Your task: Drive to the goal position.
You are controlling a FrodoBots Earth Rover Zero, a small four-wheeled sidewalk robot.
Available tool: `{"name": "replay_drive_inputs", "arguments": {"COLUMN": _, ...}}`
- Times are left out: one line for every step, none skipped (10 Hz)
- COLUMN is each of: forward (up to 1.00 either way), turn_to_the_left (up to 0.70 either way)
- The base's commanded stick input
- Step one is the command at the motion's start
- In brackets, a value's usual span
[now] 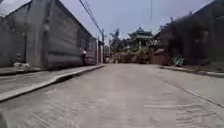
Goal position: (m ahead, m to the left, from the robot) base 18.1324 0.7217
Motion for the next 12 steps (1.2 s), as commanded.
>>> {"name": "replay_drive_inputs", "arguments": {"forward": 1.00, "turn_to_the_left": 0.00}}
{"name": "replay_drive_inputs", "arguments": {"forward": 1.00, "turn_to_the_left": 0.00}}
{"name": "replay_drive_inputs", "arguments": {"forward": 1.00, "turn_to_the_left": 0.00}}
{"name": "replay_drive_inputs", "arguments": {"forward": 1.00, "turn_to_the_left": 0.00}}
{"name": "replay_drive_inputs", "arguments": {"forward": 1.00, "turn_to_the_left": 0.00}}
{"name": "replay_drive_inputs", "arguments": {"forward": 1.00, "turn_to_the_left": 0.00}}
{"name": "replay_drive_inputs", "arguments": {"forward": 1.00, "turn_to_the_left": 0.00}}
{"name": "replay_drive_inputs", "arguments": {"forward": 1.00, "turn_to_the_left": 0.00}}
{"name": "replay_drive_inputs", "arguments": {"forward": 1.00, "turn_to_the_left": 0.00}}
{"name": "replay_drive_inputs", "arguments": {"forward": 1.00, "turn_to_the_left": 0.00}}
{"name": "replay_drive_inputs", "arguments": {"forward": 1.00, "turn_to_the_left": 0.00}}
{"name": "replay_drive_inputs", "arguments": {"forward": 1.00, "turn_to_the_left": 0.00}}
